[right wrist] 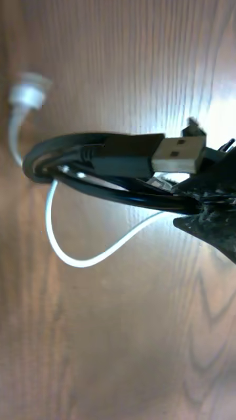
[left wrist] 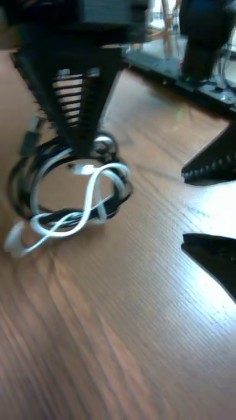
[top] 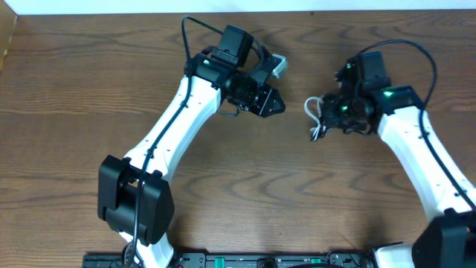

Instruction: Untangle cables

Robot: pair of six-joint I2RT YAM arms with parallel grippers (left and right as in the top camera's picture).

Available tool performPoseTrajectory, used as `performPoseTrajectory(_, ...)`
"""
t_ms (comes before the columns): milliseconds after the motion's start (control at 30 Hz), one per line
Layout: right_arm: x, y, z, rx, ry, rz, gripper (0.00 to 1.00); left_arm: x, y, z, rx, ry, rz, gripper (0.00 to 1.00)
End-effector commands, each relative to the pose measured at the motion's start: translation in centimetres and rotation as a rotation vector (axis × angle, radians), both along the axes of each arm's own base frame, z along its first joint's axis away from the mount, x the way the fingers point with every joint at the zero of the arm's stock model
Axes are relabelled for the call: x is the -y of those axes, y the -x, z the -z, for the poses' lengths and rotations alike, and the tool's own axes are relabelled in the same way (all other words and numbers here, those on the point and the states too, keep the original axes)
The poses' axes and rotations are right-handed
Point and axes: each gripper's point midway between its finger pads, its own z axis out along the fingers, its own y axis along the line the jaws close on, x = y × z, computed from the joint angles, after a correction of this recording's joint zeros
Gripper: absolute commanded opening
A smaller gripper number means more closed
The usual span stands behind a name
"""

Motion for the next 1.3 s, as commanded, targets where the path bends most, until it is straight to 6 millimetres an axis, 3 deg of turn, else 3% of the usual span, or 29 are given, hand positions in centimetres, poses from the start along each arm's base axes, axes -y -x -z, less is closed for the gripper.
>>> performPoseTrajectory(0, -2.5, 0.0, 0.1, -0.034, -0.096, -0.032, 0.01, -1.3, -1.2, 1.3, 0.011, -0.104, -0.091, 0.33)
performPoseTrajectory(100, -3.4, -0.3, -0.2, -0.043, -0.159, -0.001, 0.04, -1.3, -1.2, 1.3, 0.011, -0.104, -0.090, 0.35)
performPoseTrajectory(133, -3.5, -0.4, -0.3, -0.052, -0.171, 0.035, 0.18, -1.3, -1.2, 1.3, 0.011, -0.104, -0.090, 0.35)
performPoseTrajectory(200, -3.6, -0.8, -0.4, -0.048, -0.185, 0.065, 0.60, -1.3, -1.2, 1.3, 0.012, -0.104, -0.091, 0.36)
performPoseTrajectory(233, -3.5, -1.0, -0.4, -0.039, -0.183, 0.067, 0.76, -1.3, -1.2, 1.3, 0.012, -0.104, -0.091, 0.36)
performPoseTrajectory(333, -2.1, -1.4, 0.0, -0.026, -0.122, 0.104, 0.91, -1.3, -1.2, 1.3, 0.011, -0.104, -0.090, 0.36)
performPoseTrajectory(633, 4.9, -2.2, 0.5, -0.034, -0.071, 0.206, 0.91, 0.1, 0.7, 2.3, 0.007, -0.120, -0.016, 0.36)
performPoseTrajectory(700, 7.5, -2.3, 0.5, -0.032, -0.075, 0.224, 0.91, 1.6, 2.0, 3.2, 0.039, -0.125, 0.071, 0.36)
performPoseTrajectory(833, 9.9, -1.8, 0.7, -0.058, -0.077, 0.279, 0.90, 3.9, 2.9, 4.3, 0.092, -0.121, 0.151, 0.39)
performPoseTrajectory(933, 11.0, -1.4, 0.9, -0.072, -0.074, 0.306, 0.90, 6.1, 3.0, 5.7, 0.013, -0.103, 0.067, 0.40)
performPoseTrajectory(1067, 11.2, -1.3, 1.0, -0.075, -0.067, 0.302, 0.90, 8.1, 3.3, 8.4, -0.151, -0.105, -0.088, 0.39)
performPoseTrajectory(1267, 11.1, -1.1, 1.1, -0.084, -0.059, 0.297, 0.90, 8.2, 3.3, 13.2, -0.336, -0.212, -0.358, 0.39)
